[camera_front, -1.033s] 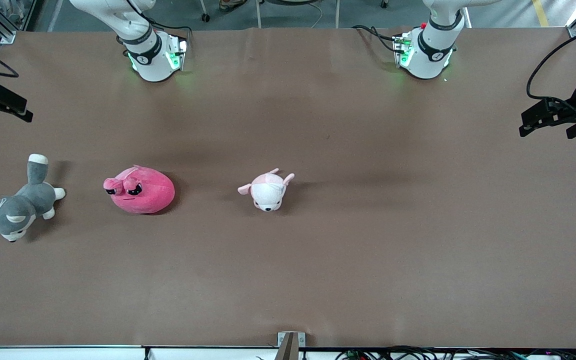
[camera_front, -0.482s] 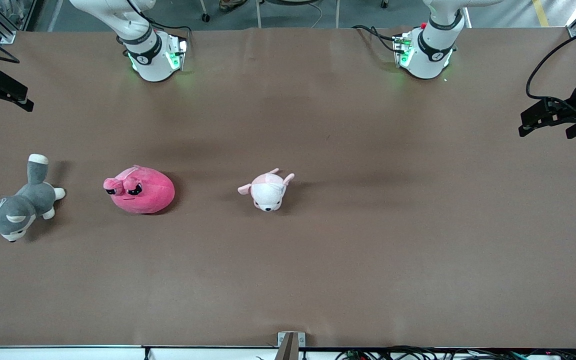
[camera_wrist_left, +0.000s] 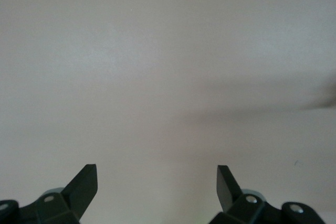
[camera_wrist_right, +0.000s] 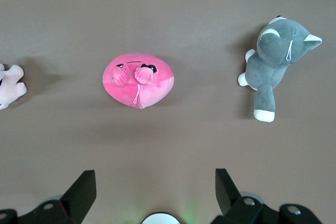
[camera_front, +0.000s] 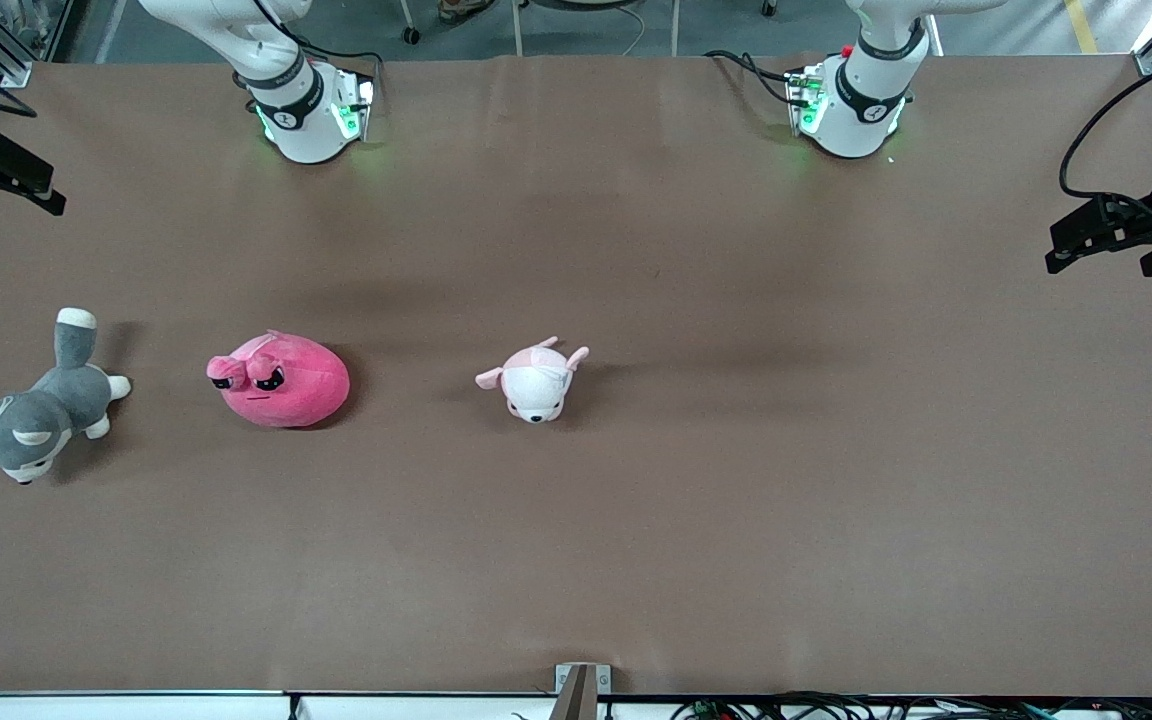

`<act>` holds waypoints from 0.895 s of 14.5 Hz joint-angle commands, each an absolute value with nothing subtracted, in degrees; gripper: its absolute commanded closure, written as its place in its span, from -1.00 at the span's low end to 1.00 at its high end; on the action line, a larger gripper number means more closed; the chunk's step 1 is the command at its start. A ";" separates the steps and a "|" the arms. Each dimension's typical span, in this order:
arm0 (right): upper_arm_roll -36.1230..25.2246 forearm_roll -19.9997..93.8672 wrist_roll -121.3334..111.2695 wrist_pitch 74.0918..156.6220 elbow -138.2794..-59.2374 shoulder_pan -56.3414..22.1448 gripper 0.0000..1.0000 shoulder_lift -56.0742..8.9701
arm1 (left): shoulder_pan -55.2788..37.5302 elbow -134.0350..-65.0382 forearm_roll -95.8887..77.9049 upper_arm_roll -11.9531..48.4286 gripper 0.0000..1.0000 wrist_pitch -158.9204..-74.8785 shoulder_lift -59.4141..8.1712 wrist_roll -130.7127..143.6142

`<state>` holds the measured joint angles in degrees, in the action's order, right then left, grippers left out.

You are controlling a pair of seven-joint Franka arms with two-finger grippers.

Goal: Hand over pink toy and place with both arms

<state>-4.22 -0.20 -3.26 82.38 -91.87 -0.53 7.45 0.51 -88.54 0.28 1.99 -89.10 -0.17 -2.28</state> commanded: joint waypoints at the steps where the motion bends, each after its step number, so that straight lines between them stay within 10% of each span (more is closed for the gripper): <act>1: -3.96 -0.70 -2.81 81.74 -91.76 -0.53 -1.00 8.88 | 0.70 -88.24 -0.62 1.49 -1.00 -89.12 0.18 -3.16; 13: -4.13 -0.61 -2.72 80.33 -91.76 -0.44 -1.00 8.88 | 0.44 -86.84 -0.53 1.85 -1.00 -88.51 0.88 -1.93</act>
<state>-4.27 -0.20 -3.25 80.75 -91.35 -0.53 8.01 0.54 -87.84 0.20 1.93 -89.07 0.50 -2.23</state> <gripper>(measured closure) 0.000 0.000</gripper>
